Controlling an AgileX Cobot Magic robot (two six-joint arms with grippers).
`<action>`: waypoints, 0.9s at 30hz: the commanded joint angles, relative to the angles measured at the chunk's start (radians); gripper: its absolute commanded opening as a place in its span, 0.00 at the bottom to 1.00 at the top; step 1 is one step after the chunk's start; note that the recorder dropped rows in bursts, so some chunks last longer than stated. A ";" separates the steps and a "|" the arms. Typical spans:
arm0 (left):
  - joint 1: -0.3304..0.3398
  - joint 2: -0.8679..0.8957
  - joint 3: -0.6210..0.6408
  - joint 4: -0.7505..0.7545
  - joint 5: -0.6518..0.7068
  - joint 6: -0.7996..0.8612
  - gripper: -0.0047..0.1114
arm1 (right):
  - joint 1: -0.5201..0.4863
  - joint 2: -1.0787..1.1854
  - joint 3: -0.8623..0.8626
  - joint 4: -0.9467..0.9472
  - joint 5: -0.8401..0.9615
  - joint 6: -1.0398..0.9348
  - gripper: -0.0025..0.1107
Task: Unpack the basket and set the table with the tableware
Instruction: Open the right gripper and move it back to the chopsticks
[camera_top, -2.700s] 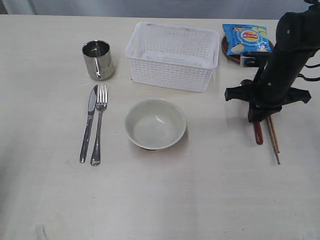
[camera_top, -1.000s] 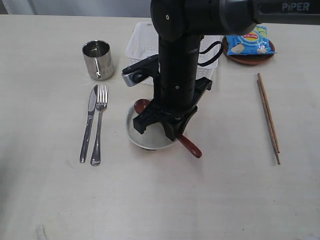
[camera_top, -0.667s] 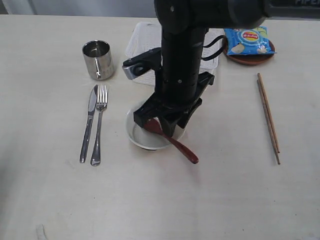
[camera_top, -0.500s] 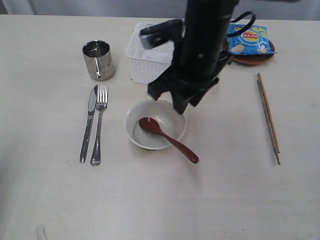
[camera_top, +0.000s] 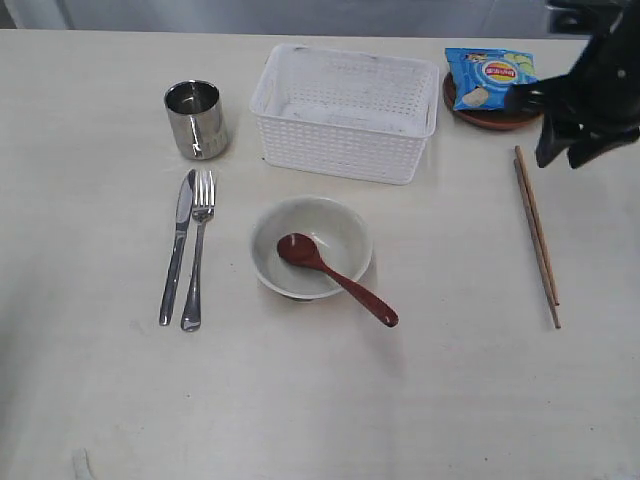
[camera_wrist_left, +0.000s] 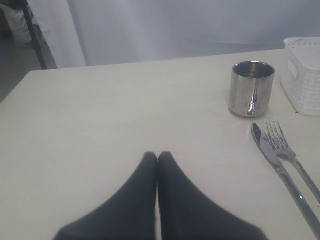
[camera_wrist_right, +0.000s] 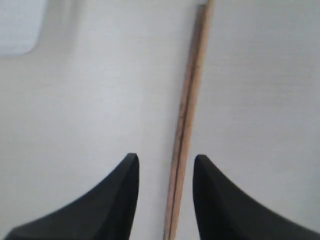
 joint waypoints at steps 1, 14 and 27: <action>-0.005 -0.002 0.002 -0.003 -0.002 -0.002 0.04 | -0.058 0.030 0.106 0.073 -0.170 0.004 0.34; -0.005 -0.002 0.002 -0.003 -0.002 -0.002 0.04 | -0.056 0.137 0.120 0.062 -0.266 -0.006 0.19; -0.005 -0.002 0.002 -0.003 -0.002 -0.002 0.04 | -0.058 0.201 0.120 0.053 -0.337 -0.006 0.19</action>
